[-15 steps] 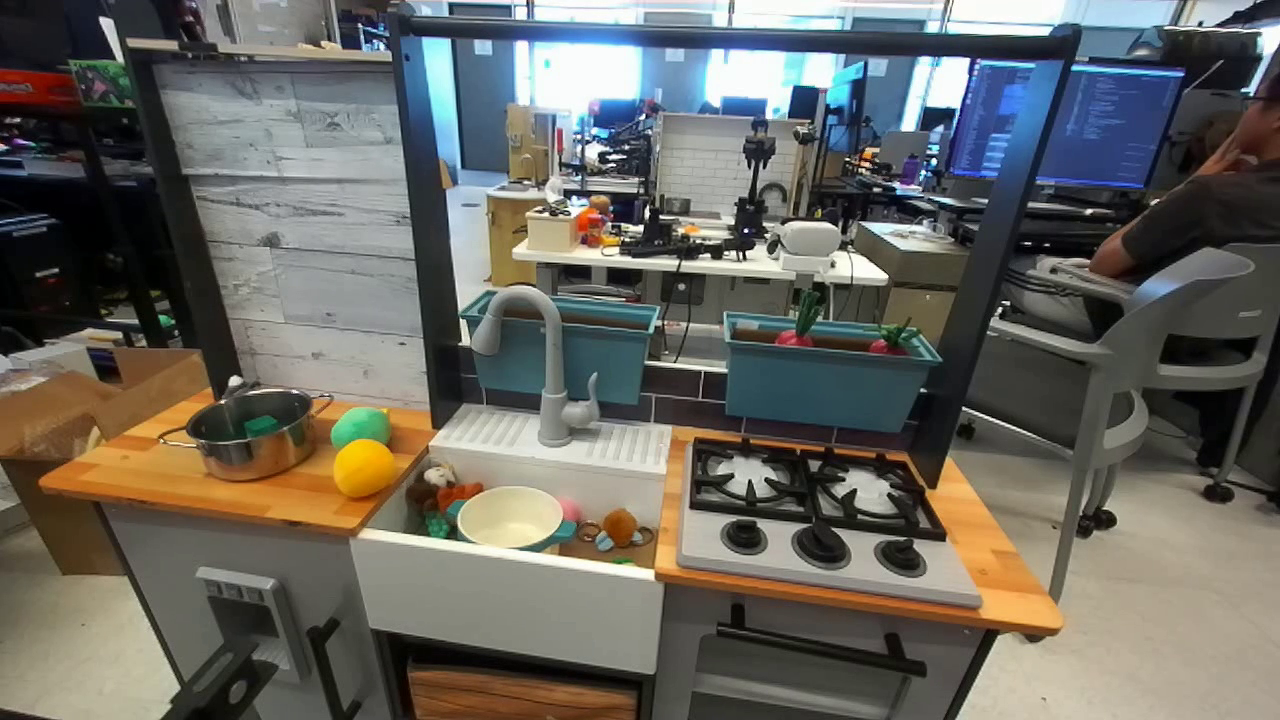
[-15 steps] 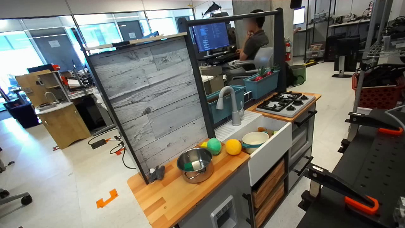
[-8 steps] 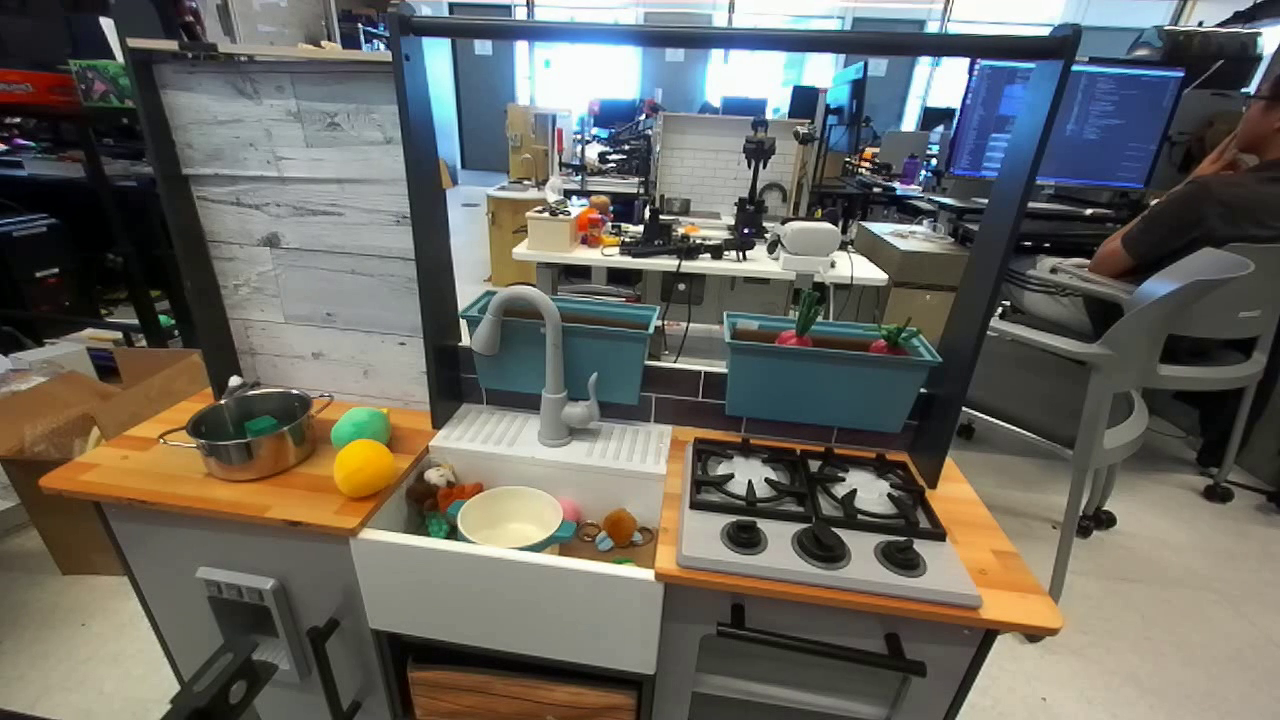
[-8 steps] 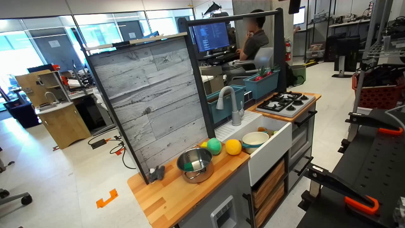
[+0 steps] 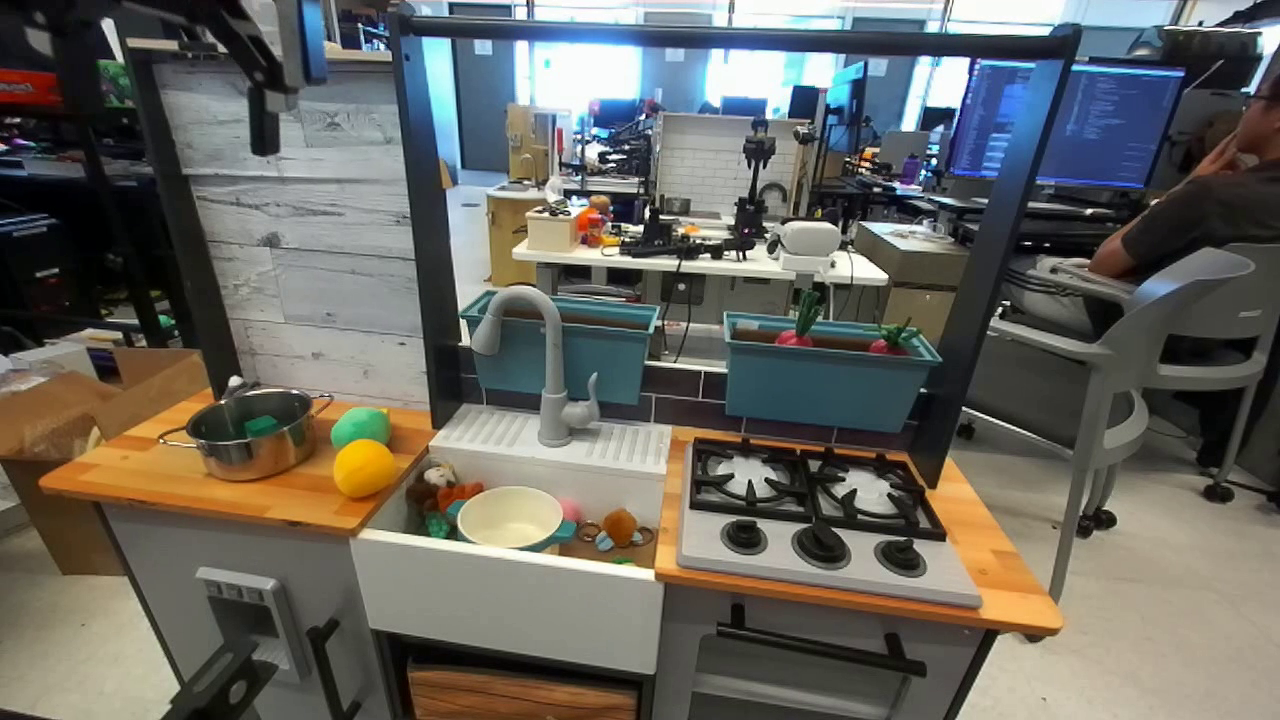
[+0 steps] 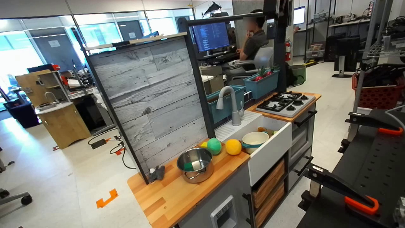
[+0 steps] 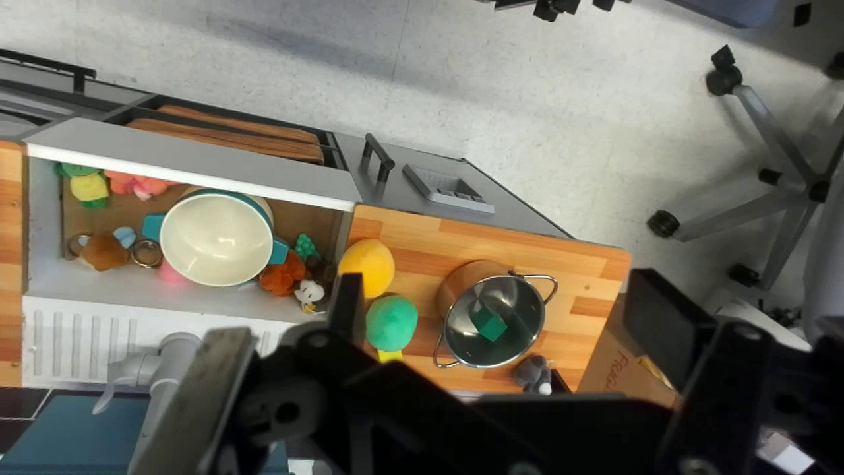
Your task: Move the yellow object to the left
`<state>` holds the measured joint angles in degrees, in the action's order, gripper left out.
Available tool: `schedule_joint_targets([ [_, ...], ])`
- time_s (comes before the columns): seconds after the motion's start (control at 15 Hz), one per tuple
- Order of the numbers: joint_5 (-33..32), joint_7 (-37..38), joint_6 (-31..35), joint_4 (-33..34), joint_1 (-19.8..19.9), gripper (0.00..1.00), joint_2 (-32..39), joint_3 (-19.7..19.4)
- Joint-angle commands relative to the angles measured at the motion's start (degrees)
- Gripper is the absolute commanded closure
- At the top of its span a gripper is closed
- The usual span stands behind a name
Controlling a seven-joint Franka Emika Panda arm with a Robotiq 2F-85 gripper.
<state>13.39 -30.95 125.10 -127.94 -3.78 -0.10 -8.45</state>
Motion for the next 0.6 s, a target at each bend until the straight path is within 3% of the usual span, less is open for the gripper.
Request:
schedule_joint_targets([
  [0.0,1.60,-1.98,0.39,8.14,3.04,0.00,9.75,2.71],
  [0.53,-2.19,3.39,2.69,22.91,5.26,0.00,28.71,9.35],
])
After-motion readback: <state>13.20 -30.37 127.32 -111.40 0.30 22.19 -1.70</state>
